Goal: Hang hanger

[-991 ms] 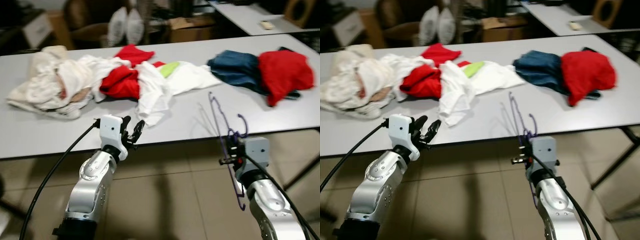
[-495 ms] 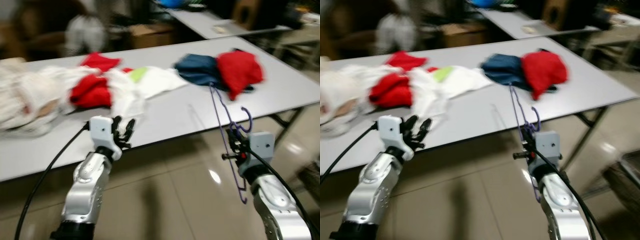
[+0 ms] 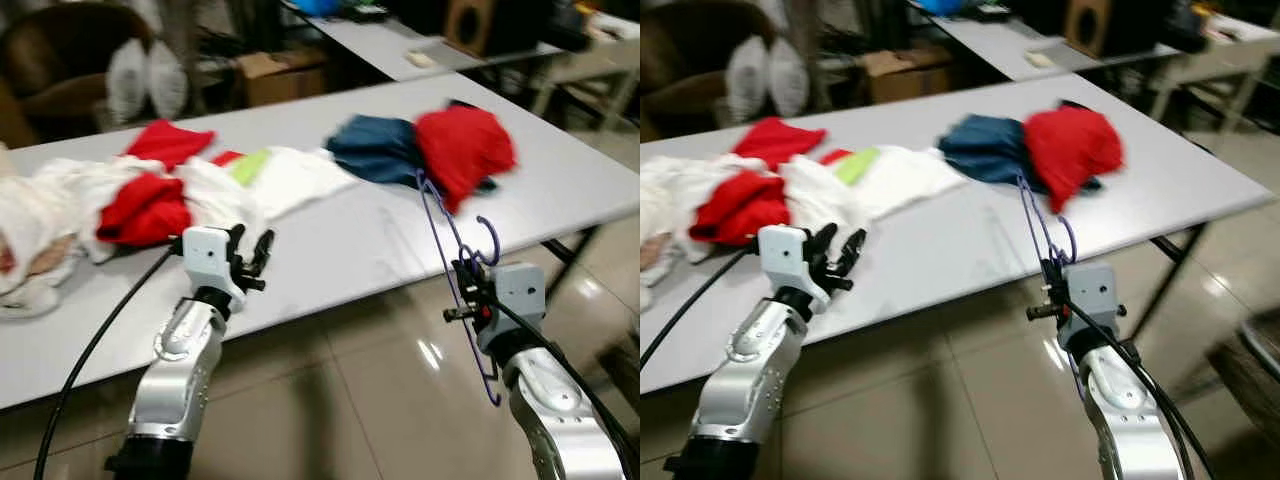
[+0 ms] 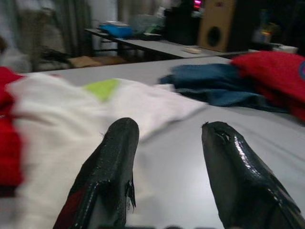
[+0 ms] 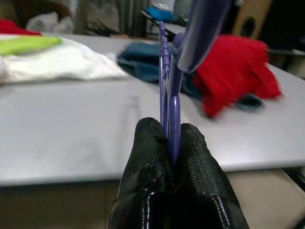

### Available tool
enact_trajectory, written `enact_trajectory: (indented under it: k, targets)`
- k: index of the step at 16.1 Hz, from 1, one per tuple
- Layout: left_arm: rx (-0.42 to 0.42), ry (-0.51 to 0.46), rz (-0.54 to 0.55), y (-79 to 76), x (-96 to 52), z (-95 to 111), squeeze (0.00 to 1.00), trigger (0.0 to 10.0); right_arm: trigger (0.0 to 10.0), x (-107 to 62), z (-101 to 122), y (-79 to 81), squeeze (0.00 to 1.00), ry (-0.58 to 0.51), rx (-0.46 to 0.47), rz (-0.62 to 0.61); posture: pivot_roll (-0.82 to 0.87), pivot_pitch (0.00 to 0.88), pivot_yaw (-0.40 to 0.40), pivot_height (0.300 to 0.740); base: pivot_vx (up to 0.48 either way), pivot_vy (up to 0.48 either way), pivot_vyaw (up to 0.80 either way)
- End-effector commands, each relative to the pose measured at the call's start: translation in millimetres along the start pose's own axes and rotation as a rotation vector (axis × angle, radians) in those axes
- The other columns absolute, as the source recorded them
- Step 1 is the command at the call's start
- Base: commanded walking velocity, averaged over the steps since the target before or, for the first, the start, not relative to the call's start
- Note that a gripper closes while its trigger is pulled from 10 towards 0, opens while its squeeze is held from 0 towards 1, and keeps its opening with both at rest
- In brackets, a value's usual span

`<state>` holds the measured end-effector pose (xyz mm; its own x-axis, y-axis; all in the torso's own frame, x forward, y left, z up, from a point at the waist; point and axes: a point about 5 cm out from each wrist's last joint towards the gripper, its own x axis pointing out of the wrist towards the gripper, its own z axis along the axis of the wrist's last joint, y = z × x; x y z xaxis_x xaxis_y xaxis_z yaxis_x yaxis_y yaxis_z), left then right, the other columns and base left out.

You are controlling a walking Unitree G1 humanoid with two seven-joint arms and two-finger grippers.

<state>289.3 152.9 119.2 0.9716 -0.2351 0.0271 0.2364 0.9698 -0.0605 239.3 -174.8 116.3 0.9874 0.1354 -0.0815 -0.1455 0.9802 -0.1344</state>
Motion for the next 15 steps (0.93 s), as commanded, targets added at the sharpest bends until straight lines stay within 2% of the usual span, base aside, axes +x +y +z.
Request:
enact_trajectory:
  k: [1, 3, 5, 6, 8, 10, 12, 13, 14, 15]
  targets:
    - [0.014, 0.007, 0.017, 5.5, 0.7, 0, 0.0, 10.0, 10.0, 1.8, 2, 5.9, 0.0, -0.011, 0.004, 0.024, -0.22, 0.0, 0.037, 0.74, 0.341, 0.0, 0.0]
    - [0.019, 0.007, 0.009, 4.7, 1.3, 0, 0.0, 10.0, 10.0, 2.0, 2, 6.0, 0.0, -0.012, 0.001, 0.023, -0.22, 0.0, 0.037, 0.74, 0.337, 0.0, 0.0]
    - [0.03, 0.055, -0.01, 4.5, 0.7, -5, 0.0, 10.0, 10.0, 2.5, 2, 5.5, 0.0, -0.011, -0.004, 0.023, -0.22, 0.0, 0.04, 0.74, 0.0, 0.0, 0.0]
    - [0.053, 0.056, 0.008, 10.2, 1.4, -5, 1.0, 10.0, 10.0, 2.4, 1, 5.5, 0.0, -0.009, -0.007, 0.022, -0.22, 0.0, 0.04, 0.74, 0.0, 0.0, 0.0]
    - [0.108, 0.062, 0.02, 16.5, 1.3, -5, 1.0, 10.0, 10.0, 1.9, 1, 5.8, 0.0, -0.006, -0.01, 0.022, -0.22, 0.0, 0.046, 0.74, 0.0, 0.0, 0.0]
    - [0.228, 0.097, 0.047, 26.5, 1.1, -6, 1.0, 10.0, 10.0, 0.7, 0, 7.0, 0.0, -0.003, -0.013, 0.023, -0.23, 0.0, 0.052, 0.74, 0.0, 0.0, 0.0]
    - [0.261, 0.113, 0.033, 30.5, -0.1, -6, 1.0, 10.0, 10.0, -2.6, -1, 7.1, 0.0, 0.002, -0.017, 0.024, -0.24, 0.0, 0.062, 0.74, 0.0, 0.0, 0.0]
    - [0.296, 0.166, 0.015, 33.1, -2.5, -11, 0.24, 10.0, 10.0, -5.0, -2, 7.4, 0.0, 0.009, -0.021, 0.026, -0.24, 0.0, 0.065, 0.74, 0.0, 0.0, 0.0]
    - [0.292, 0.184, 0.01, 33.9, -3.6, -13, 0.06, 10.0, 10.0, -6.1, -3, 7.5, 0.0, 0.012, -0.022, 0.026, -0.25, 0.0, 0.065, 0.74, 0.0, 0.0, 0.0]
    - [0.219, 0.201, -0.026, 31.4, -5.3, -18, 0.0, 10.0, 10.0, -8.9, -4, 7.3, 0.0, 0.021, -0.023, 0.026, -0.25, 0.0, 0.062, 0.74, 0.0, 0.0, 0.0]
